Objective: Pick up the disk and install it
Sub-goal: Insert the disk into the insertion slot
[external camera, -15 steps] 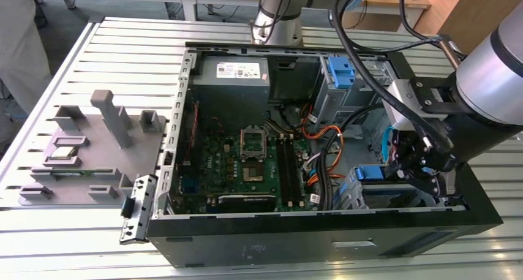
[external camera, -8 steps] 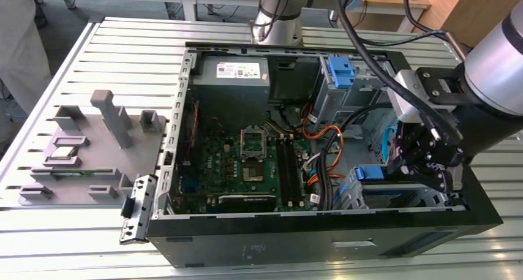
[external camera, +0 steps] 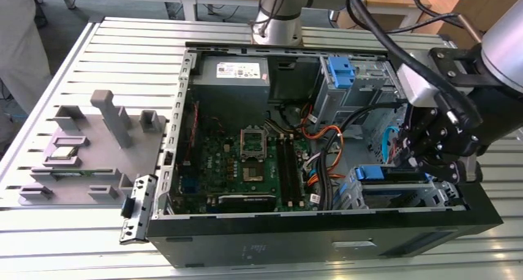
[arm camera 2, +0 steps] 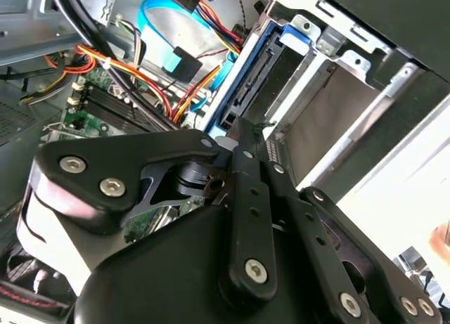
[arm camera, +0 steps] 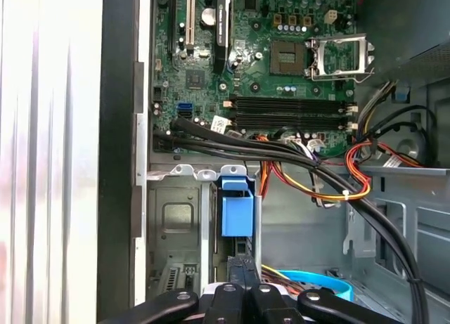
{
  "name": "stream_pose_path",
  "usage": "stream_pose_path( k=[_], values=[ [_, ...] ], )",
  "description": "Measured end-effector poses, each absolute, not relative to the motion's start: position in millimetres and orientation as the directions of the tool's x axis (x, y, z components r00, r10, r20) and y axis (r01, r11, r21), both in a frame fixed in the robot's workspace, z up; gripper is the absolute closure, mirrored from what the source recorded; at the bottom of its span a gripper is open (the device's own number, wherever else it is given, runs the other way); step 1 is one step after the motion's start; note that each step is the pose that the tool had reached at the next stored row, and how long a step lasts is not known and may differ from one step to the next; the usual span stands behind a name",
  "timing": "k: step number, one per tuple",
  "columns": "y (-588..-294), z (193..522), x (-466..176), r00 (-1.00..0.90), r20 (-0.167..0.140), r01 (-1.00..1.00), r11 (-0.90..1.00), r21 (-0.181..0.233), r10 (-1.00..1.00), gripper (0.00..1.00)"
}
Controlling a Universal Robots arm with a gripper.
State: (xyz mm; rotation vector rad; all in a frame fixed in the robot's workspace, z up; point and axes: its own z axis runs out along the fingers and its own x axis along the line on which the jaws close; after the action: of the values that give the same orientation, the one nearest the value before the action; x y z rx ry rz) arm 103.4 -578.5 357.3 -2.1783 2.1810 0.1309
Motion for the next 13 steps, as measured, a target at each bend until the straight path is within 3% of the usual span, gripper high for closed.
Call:
stream_pose_path(
  k=[13],
  values=[
    [-578.3,369.7,103.4,-0.002,-0.101,-1.000,0.000,0.020,-0.995,0.89]
  ],
)
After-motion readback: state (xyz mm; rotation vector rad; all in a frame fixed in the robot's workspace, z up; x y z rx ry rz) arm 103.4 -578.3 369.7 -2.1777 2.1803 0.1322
